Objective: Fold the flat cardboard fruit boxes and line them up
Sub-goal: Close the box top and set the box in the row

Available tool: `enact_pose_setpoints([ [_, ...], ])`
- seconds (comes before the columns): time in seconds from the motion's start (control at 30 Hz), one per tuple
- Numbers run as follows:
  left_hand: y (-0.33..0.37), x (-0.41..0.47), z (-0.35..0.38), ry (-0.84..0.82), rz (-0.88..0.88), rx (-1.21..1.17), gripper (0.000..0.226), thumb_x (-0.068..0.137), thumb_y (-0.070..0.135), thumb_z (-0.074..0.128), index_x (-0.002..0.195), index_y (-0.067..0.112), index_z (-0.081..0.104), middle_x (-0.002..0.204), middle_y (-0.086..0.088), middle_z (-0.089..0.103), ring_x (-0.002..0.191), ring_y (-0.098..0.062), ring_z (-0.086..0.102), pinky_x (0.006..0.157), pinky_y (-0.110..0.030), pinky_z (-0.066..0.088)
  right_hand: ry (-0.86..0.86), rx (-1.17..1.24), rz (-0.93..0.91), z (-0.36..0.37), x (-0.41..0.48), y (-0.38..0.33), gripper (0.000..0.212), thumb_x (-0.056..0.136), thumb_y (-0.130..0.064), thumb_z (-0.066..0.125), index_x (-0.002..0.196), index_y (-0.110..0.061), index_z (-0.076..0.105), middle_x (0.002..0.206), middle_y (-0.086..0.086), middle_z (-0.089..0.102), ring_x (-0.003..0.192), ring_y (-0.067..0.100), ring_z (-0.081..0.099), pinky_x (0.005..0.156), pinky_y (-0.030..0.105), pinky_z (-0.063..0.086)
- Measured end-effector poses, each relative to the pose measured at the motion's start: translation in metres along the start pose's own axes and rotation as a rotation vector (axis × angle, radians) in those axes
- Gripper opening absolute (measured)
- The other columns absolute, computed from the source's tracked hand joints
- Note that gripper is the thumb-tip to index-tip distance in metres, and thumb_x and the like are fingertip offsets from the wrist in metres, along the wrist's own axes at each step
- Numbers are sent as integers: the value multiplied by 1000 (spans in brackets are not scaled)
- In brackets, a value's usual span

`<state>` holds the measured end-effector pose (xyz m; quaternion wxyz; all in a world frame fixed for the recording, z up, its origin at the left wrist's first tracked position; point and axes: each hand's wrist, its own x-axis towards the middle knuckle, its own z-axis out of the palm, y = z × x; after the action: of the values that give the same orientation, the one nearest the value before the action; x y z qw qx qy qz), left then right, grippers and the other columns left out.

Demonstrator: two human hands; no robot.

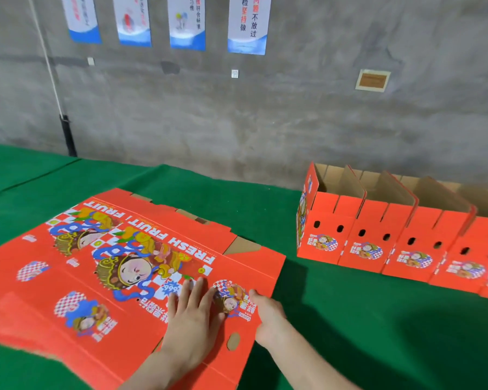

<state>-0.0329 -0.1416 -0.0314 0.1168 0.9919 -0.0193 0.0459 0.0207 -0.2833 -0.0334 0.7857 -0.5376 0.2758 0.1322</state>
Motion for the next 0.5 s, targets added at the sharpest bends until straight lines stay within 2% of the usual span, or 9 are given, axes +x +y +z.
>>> enact_pose_setpoints([
  [0.03,6,-1,1,23,16,-26,60,94,54,29,147,25,32,159,-4,12,147,-28,7,116,-48,8,41,25,-28,-8,-7,-7,10,89,-11,66,83,-5,60,72,18,62,60,25,57,61,38,49],
  [0.07,10,0,1,70,48,-68,58,96,52,33,148,27,27,160,-1,6,147,-22,2,117,-41,4,76,39,-71,-16,-15,-14,10,89,-10,65,82,-8,58,71,17,61,59,25,57,59,36,48],
  [0.17,17,1,-13,182,191,-216,56,96,44,44,145,20,35,158,-6,14,146,-21,11,117,-29,7,153,68,-217,-52,-41,-38,9,89,-11,64,84,-12,58,73,13,62,60,23,57,55,30,45],
  [0.23,21,-2,-28,240,249,-295,60,94,53,39,135,12,51,149,-18,33,140,-33,29,114,-40,25,171,108,-302,-81,-63,-54,5,89,-10,64,87,-13,60,75,11,64,63,23,58,58,30,45],
  [0.27,22,-1,-33,269,264,-319,71,93,62,30,129,7,58,142,-24,42,134,-39,38,109,-48,33,175,127,-347,-96,-75,-62,5,89,-10,63,88,-14,61,75,9,65,64,23,59,60,31,46],
  [0.33,26,1,-44,342,229,-381,87,84,70,29,123,0,61,133,-30,48,127,-46,44,104,-53,37,163,158,-454,-126,-98,-73,7,89,-7,61,89,-14,64,72,6,68,65,23,60,62,32,46],
  [0.43,32,12,-70,402,106,-466,84,73,57,42,121,-10,55,126,-32,47,119,-47,45,99,-47,36,120,157,-640,-171,-126,-81,17,89,-3,55,96,-12,68,81,5,73,71,23,67,68,34,52],
  [0.5,34,21,-90,474,69,-575,60,79,43,63,112,-7,56,112,-27,54,108,-42,52,93,-47,40,127,145,-716,-200,-140,-83,21,88,-2,54,97,-13,69,85,5,74,72,20,70,65,30,57],
])
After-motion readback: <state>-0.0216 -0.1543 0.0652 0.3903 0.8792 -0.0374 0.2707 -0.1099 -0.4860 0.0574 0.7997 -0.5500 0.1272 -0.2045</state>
